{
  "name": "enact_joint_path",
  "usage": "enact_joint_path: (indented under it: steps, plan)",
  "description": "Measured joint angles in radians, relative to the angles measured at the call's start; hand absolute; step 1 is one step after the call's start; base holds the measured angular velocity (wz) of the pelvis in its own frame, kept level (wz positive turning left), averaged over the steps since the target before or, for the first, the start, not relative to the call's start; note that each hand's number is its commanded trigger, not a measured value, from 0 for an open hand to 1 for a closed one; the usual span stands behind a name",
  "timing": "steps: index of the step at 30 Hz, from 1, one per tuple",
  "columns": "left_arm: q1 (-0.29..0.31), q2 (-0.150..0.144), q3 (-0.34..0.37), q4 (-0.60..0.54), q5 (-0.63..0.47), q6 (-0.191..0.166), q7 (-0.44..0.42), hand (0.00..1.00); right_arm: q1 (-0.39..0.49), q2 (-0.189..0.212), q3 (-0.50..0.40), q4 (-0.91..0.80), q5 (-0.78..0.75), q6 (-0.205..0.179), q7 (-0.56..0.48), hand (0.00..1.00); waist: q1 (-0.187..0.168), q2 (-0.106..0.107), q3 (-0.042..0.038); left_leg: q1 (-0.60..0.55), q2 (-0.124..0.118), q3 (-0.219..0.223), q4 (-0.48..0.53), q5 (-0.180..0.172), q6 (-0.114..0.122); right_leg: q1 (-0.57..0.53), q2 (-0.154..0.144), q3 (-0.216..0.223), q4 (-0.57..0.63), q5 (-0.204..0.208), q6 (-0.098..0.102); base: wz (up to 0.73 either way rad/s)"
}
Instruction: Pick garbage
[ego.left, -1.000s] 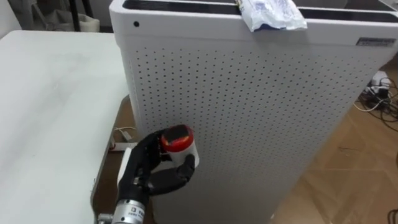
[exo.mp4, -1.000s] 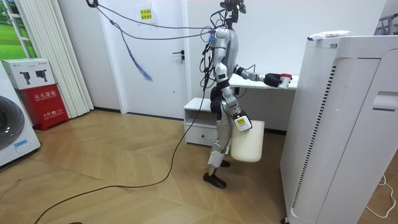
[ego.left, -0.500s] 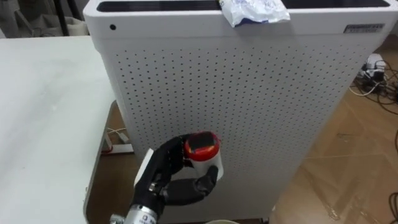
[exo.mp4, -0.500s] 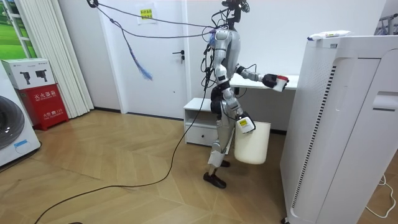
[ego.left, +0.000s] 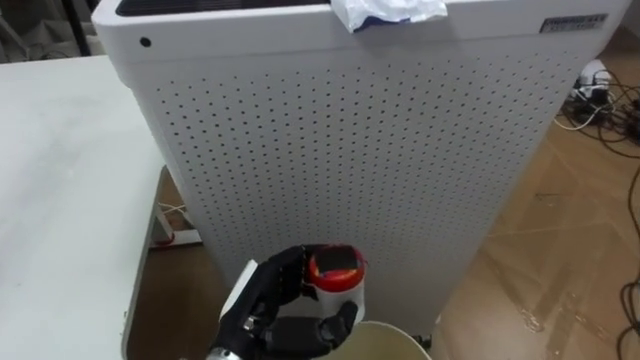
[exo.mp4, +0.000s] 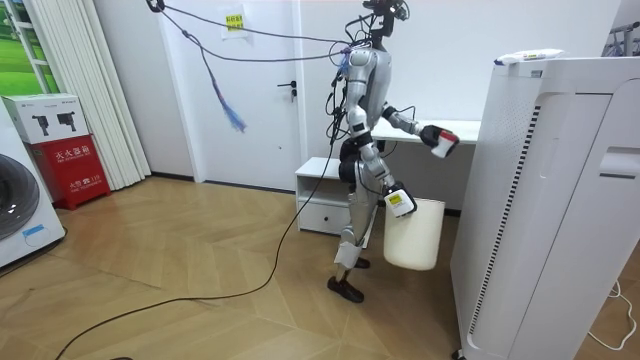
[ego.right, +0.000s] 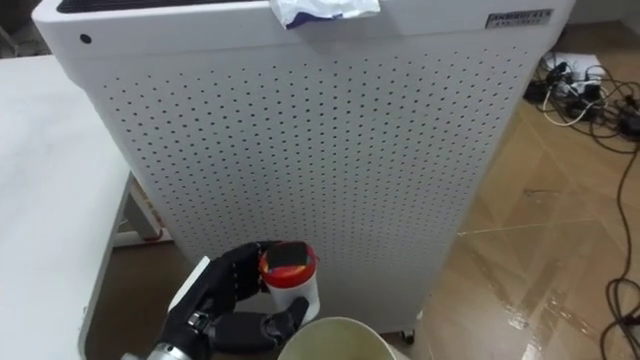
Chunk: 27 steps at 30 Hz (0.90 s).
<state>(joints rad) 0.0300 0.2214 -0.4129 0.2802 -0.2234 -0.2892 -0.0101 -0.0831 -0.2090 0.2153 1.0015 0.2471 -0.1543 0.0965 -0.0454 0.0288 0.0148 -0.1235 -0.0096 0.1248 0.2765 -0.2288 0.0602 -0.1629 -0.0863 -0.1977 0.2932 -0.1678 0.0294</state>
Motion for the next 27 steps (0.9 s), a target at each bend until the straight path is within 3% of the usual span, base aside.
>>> enact_joint_path:
  steps: [3,4,6,8,20,27]
  plan:
    - [0.002,-0.002,-0.017,0.066,0.000,0.014,-0.002,1.00,0.000,0.000,0.004,0.000,0.008,0.000,-0.013,1.00,0.000,0.003,-0.0007,-0.012,0.001,0.010,0.000,0.000,0.000,-0.017,0.000,0.002,0.002,0.000,0.000,-0.12]
    - [0.002,-0.002,-0.027,0.086,0.000,0.031,-0.005,0.89,-0.001,0.001,0.005,0.001,0.016,0.000,-0.020,1.00,-0.001,0.003,-0.0007,-0.019,0.001,0.010,0.001,0.000,0.000,-0.024,0.000,0.002,0.001,0.000,0.000,-0.05]
    - [0.002,-0.004,-0.035,0.113,0.000,0.049,-0.024,0.50,-0.007,0.001,0.005,0.012,0.021,0.001,-0.029,1.00,-0.001,0.003,-0.0006,-0.024,0.001,0.010,0.000,0.001,0.000,-0.032,0.000,0.001,0.000,0.000,0.000,-0.04]
    - [0.002,-0.005,-0.038,0.123,0.000,0.051,-0.030,0.00,-0.008,0.001,0.005,0.014,0.022,0.001,-0.031,1.00,-0.001,0.003,-0.0001,-0.023,0.002,0.013,-0.002,0.001,0.000,-0.032,0.000,-0.003,-0.001,0.000,0.000,-0.07]
    - [-0.020,-0.012,-0.062,0.181,-0.001,0.050,-0.061,0.00,-0.061,0.015,0.040,0.102,0.022,-0.002,-0.030,1.00,-0.001,0.000,0.0176,-0.048,0.006,0.032,-0.005,0.001,0.000,-0.067,0.002,0.001,0.000,0.001,-0.002,-0.05]
    - [-0.025,-0.016,-0.060,0.188,-0.002,0.050,-0.069,0.00,-0.064,0.011,0.048,0.128,0.021,0.000,-0.040,1.00,-0.001,-0.001,0.0199,-0.048,0.006,0.035,-0.005,0.001,0.000,-0.067,0.003,0.002,-0.001,0.001,-0.002,-0.01]
